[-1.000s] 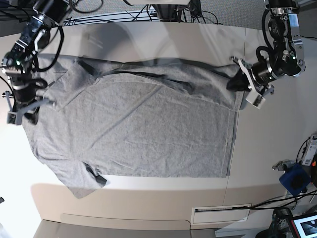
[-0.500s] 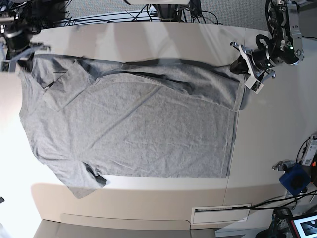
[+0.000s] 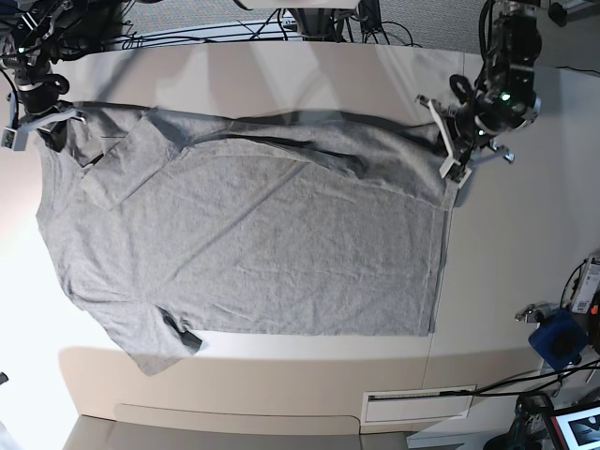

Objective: Fold the T-shirt properly
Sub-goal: 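Regrasp the collar-side edge with both grippers and drag it taut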

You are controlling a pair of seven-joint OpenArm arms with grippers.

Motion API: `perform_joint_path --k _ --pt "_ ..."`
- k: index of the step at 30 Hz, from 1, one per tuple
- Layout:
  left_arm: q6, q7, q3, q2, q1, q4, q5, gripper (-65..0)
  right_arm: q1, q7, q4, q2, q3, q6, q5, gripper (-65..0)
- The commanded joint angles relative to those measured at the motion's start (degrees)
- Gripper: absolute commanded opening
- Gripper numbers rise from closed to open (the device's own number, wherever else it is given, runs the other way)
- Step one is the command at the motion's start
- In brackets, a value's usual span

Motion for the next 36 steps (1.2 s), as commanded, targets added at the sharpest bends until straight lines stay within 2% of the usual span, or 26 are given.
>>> perform_joint_path --k 1,5,8,13,16,18,20,26,29,36 --pt "0.28 -1.22 0.33 -0.68 -1.05 -0.02 0.02 -65.0 0.15 1.46 1.01 0.96 -0.11 0.22 0.61 -65.0" --pt "0.37 -1.27 1.38 -0.66 -2.93 -5.86 0.00 -65.0 -0.20 0.90 1.01 0.98 -2.64 -0.39 -3.54 -65.0" --pt "-0.96 -0.79 1.36 -0.72 -3.56 -10.01 0.00 -65.0 -0.33 0.94 1.01 0.96 -4.63 -3.43 -6.71 -65.0" --pt "-1.16 2.58 1.36 -1.18 -3.48 -11.13 -1.03 -65.0 -0.33 1.84 0.98 0.98 -7.17 -8.13 -13.29 -65.0" --pt "-4.87 5.51 1.33 -2.12 -3.48 -11.13 -6.56 -65.0 -0.33 3.26 -0.07 1.22 -7.74 -11.39 -17.90 -65.0" --pt "-7.26 8.13 1.31 -2.71 -3.45 -11.13 -9.86 -65.0 -0.31 4.31 -2.67 2.51 -7.74 -12.55 -18.71 -65.0" --pt "-8.74 9.97 1.31 -3.78 -3.43 -11.13 -12.39 -65.0 -0.28 5.09 -6.38 4.24 -7.74 -12.81 -19.23 -65.0" --pt "-8.76 11.30 1.31 -7.74 -3.45 -11.13 -16.35 -65.0 -0.31 7.13 -14.53 8.22 -7.72 -12.76 -19.21 -65.0" --pt "-10.91 13.00 1.31 -8.79 -3.32 -11.13 -17.97 -65.0 -0.28 7.23 -14.62 8.59 -7.67 -12.74 -19.23 -65.0" --pt "-11.74 13.81 1.31 -8.79 -0.74 -11.13 -18.58 -65.0 -0.33 6.80 -14.56 8.59 -7.67 -12.61 -19.15 -65.0"
